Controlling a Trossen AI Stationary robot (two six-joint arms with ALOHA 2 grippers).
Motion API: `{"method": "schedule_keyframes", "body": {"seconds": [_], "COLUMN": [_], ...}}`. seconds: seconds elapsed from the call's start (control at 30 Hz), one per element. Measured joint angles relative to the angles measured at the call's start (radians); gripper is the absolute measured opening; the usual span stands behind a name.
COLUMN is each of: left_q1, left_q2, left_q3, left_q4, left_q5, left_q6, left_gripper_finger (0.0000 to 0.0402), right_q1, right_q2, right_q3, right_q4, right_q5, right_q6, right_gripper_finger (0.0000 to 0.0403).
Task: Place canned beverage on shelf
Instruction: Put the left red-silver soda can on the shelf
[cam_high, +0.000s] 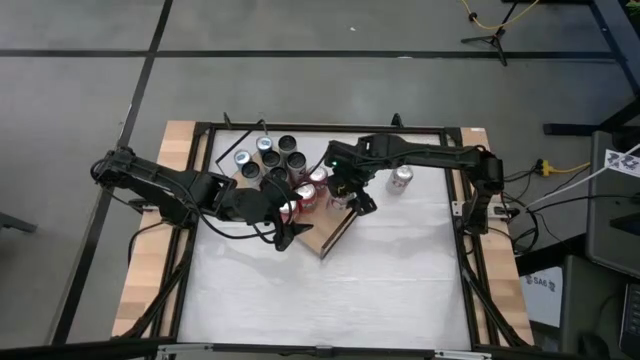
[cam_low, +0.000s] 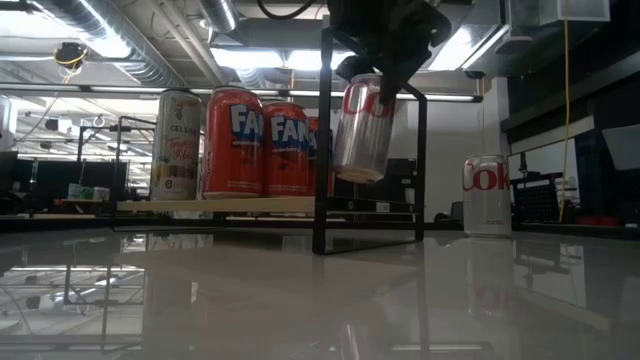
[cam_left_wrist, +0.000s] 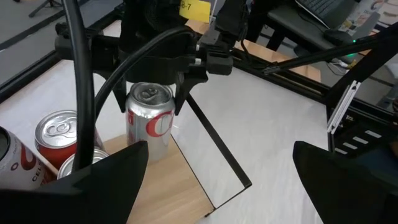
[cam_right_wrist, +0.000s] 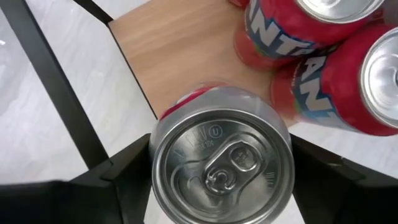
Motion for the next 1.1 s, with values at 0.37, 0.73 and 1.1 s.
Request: {"method": "schedule_keyframes", "body": {"seconds": [0.37,0.73,1.1], "left_q1": [0.000,0.000,0.000], "left_q2": [0.000,0.000,0.001], "left_q3": [0.000,0.000,0.000], "left_q4": [0.000,0.000,0.001], "left_q5": [0.000,0.000,0.001], "left_q6": [0.000,0.000,-0.001], "left_gripper_finger": [0.0393,0.0393,0.0393], "right_q1": [0.000,0.000,-0.002], "right_q2": [0.000,0.000,0.039], "right_q3": [0.000,-0.001,0.002], "right_q4": [0.000,0.000,0.013], "right_q5": [-0.006,-0.007,-0.011], "right_q6": [0.000,0.000,0.006], "right_gripper_finger": [0.0299,0.0300,0.0299]}}
